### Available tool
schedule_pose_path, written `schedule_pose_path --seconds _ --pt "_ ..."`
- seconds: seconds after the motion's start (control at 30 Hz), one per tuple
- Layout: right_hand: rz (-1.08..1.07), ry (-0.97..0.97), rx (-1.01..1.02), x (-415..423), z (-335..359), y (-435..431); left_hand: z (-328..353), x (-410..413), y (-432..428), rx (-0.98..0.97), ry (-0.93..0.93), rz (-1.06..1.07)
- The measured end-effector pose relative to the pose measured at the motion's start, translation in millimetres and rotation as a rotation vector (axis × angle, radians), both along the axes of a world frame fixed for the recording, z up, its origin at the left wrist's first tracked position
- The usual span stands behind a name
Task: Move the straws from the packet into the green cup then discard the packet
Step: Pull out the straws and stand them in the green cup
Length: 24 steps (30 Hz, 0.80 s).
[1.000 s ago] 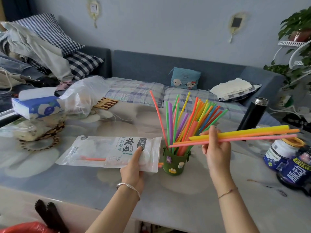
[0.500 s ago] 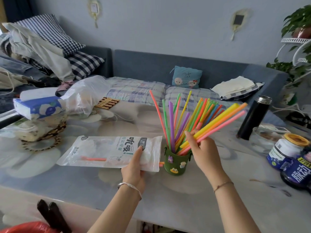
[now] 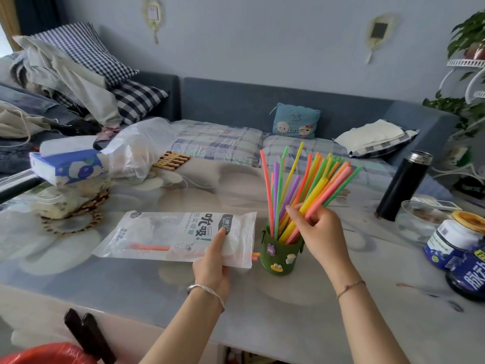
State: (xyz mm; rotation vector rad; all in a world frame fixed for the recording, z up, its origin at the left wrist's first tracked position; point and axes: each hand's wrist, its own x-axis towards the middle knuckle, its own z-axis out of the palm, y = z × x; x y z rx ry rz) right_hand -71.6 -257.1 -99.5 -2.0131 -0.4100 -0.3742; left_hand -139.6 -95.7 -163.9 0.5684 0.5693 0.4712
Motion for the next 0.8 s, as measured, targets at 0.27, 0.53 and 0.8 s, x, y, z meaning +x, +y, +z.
schedule_pose_path --seconds 0.27,0.53,0.8 --pt "0.037 0.077 -0.193 -1 -6 3 -3 1 1 0.004 0.015 0.01" --pt "0.111 0.326 0.156 -10 2 3 -2 0 1 -0.008 0.015 -0.003" --pt "0.211 0.348 0.146 -18 9 1 4 -2 -1 -0.005 0.032 -0.004"
